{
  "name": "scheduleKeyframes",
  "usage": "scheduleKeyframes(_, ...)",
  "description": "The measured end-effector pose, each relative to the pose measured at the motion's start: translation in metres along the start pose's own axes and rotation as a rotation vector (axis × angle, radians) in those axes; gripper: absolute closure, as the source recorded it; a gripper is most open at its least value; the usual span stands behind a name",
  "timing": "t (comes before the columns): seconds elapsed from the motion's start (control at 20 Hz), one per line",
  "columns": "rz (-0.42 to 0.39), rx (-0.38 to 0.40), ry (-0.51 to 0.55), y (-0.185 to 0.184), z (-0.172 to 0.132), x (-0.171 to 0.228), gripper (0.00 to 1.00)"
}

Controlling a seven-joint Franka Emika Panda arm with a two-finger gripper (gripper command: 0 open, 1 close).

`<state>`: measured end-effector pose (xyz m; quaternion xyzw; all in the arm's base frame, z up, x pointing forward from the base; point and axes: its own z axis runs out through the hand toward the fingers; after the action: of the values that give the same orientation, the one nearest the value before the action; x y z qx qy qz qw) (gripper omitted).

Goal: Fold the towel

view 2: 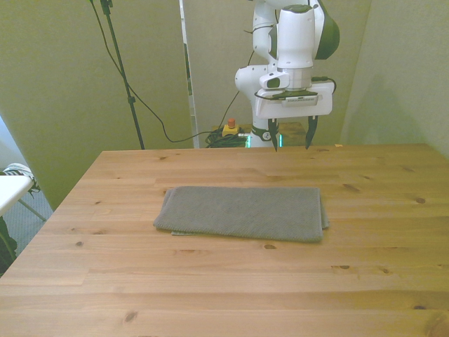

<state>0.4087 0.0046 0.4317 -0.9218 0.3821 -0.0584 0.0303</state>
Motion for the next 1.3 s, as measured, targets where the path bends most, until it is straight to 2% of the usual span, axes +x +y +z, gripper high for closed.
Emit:
scheduleKeyframes(0.25,0.028,0.007,0.04,-0.012,-0.008,0.001,0.0)
scheduleKeyframes(0.5,0.105,-0.045,0.18,-0.067,-0.016,0.006,0.0)
scheduleKeyframes(0.6,0.146,-0.095,0.209,-0.095,-0.006,0.017,0.0)
scheduleKeyframes(0.85,0.186,-0.243,0.26,-0.162,0.022,0.043,0.0)
scheduleKeyframes(1.05,0.198,-0.288,0.288,-0.204,0.047,0.039,0.0)
scheduleKeyframes(1.3,0.196,-0.325,0.307,-0.224,0.082,0.033,0.0)
